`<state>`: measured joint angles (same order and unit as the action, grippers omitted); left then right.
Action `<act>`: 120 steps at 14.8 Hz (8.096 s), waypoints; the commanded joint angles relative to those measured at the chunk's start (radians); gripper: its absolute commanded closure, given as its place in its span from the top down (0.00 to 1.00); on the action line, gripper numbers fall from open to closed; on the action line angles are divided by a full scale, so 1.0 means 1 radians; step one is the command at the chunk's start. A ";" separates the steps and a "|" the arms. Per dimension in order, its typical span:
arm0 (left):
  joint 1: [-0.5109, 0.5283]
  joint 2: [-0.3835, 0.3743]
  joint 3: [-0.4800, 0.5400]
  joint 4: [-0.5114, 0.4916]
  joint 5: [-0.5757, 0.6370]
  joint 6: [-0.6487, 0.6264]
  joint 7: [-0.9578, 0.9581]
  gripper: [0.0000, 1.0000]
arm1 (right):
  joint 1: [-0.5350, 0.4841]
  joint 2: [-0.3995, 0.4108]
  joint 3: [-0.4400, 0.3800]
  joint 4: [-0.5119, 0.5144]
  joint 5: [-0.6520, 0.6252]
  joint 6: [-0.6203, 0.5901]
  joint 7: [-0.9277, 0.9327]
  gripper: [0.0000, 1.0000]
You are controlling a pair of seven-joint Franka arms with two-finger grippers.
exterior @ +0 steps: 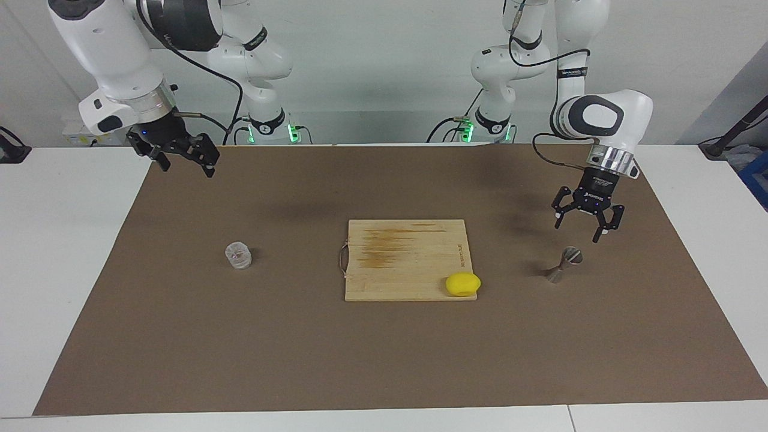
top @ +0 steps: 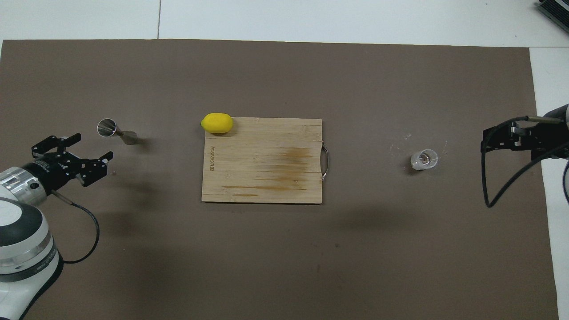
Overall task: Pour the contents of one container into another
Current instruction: 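Move the left gripper forward to the small metal cup, then close the left gripper on the metal cup and lift it, then carry the metal cup with the left gripper over the wooden board, then lower the metal cup onto the board while the right gripper reaches the glass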
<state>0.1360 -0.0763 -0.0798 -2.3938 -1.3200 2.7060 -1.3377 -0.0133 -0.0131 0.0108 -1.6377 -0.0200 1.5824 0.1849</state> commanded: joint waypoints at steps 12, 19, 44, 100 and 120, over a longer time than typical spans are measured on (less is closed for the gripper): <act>0.013 0.115 0.011 0.084 -0.415 -0.060 0.379 0.99 | -0.005 -0.024 0.001 -0.033 0.017 0.028 -0.001 1.00; 0.001 0.153 0.011 0.120 -0.430 -0.032 0.384 0.98 | -0.005 -0.024 0.001 -0.033 0.017 0.028 -0.001 1.00; -0.055 0.204 0.009 0.179 -0.496 0.051 0.399 0.81 | -0.008 -0.025 0.001 -0.036 0.018 0.028 -0.001 1.00; -0.472 0.225 -0.103 0.442 -0.333 0.106 0.148 0.00 | -0.050 -0.033 -0.003 -0.044 0.018 0.022 0.113 0.99; -0.716 0.458 -0.112 0.573 -0.206 0.391 -0.104 0.00 | -0.220 0.174 -0.003 -0.225 0.430 0.289 0.827 1.00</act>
<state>-0.5445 0.3656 -0.2002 -1.8472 -1.5070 3.0398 -1.4344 -0.2148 0.1125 -0.0017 -1.8628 0.3791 1.8323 1.0123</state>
